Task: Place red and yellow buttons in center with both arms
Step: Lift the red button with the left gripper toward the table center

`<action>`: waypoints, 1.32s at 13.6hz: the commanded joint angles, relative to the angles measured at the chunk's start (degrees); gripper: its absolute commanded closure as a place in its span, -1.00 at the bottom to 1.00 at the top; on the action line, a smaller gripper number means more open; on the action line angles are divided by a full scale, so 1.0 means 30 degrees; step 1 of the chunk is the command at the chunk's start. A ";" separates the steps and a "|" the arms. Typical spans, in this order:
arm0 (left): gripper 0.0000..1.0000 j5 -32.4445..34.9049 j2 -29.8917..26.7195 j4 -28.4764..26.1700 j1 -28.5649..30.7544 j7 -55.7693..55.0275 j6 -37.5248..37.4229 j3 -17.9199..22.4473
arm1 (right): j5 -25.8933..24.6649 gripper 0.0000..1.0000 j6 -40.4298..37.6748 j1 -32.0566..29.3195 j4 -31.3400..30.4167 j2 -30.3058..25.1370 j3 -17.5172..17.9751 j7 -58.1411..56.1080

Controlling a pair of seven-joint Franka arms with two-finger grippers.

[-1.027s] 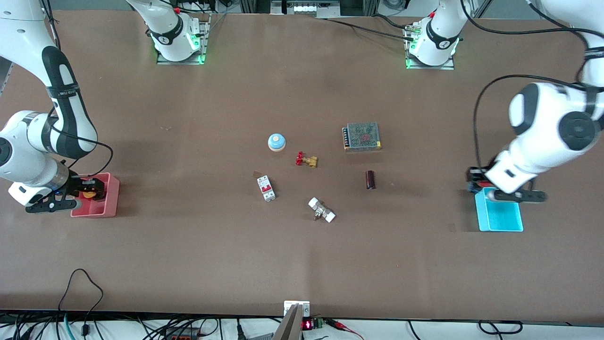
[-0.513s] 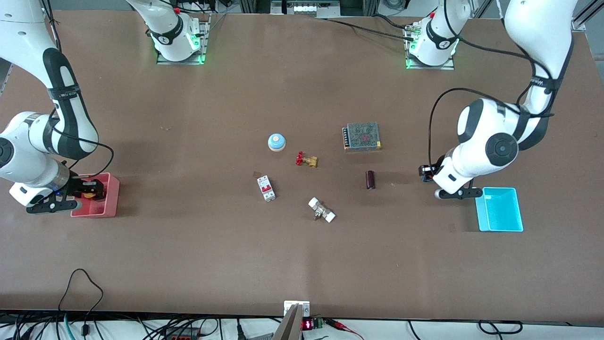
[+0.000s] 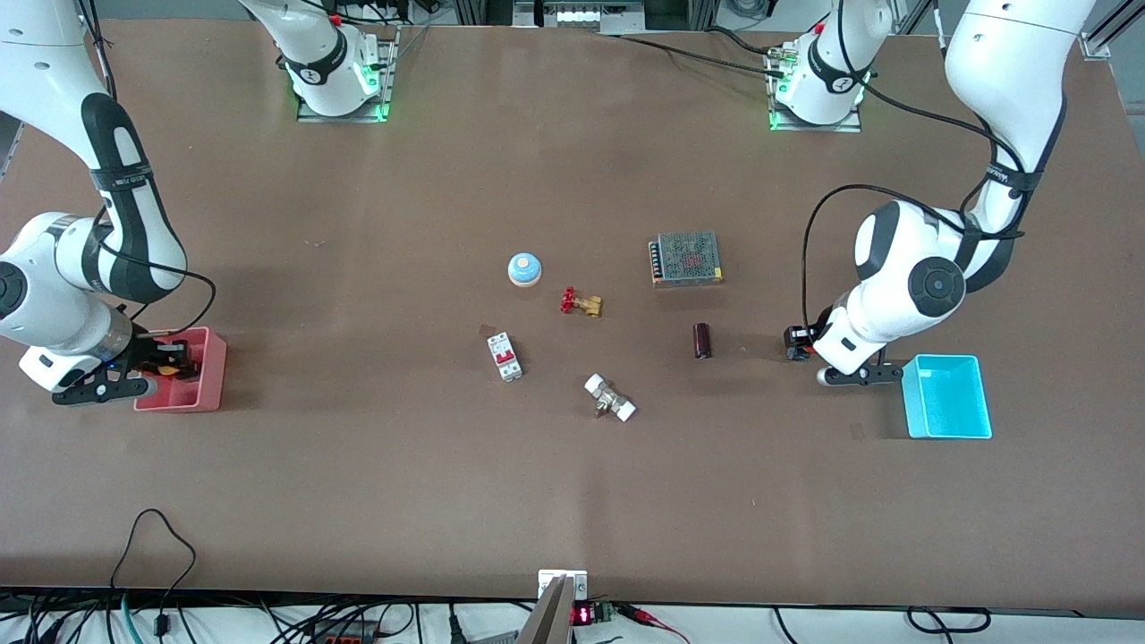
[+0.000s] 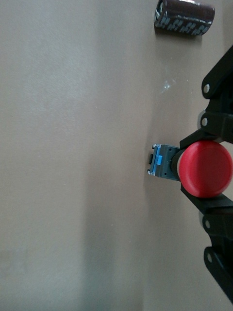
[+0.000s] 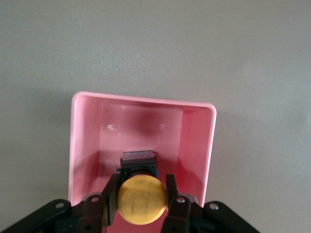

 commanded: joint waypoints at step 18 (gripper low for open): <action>-1.00 -0.0050 -0.4668 0.6055 -0.0089 0.0220 -0.7513 0.1545 | 0.1764 0.42 -1.0063 0.2921 0.2174 -0.5833 0.1651 0.4051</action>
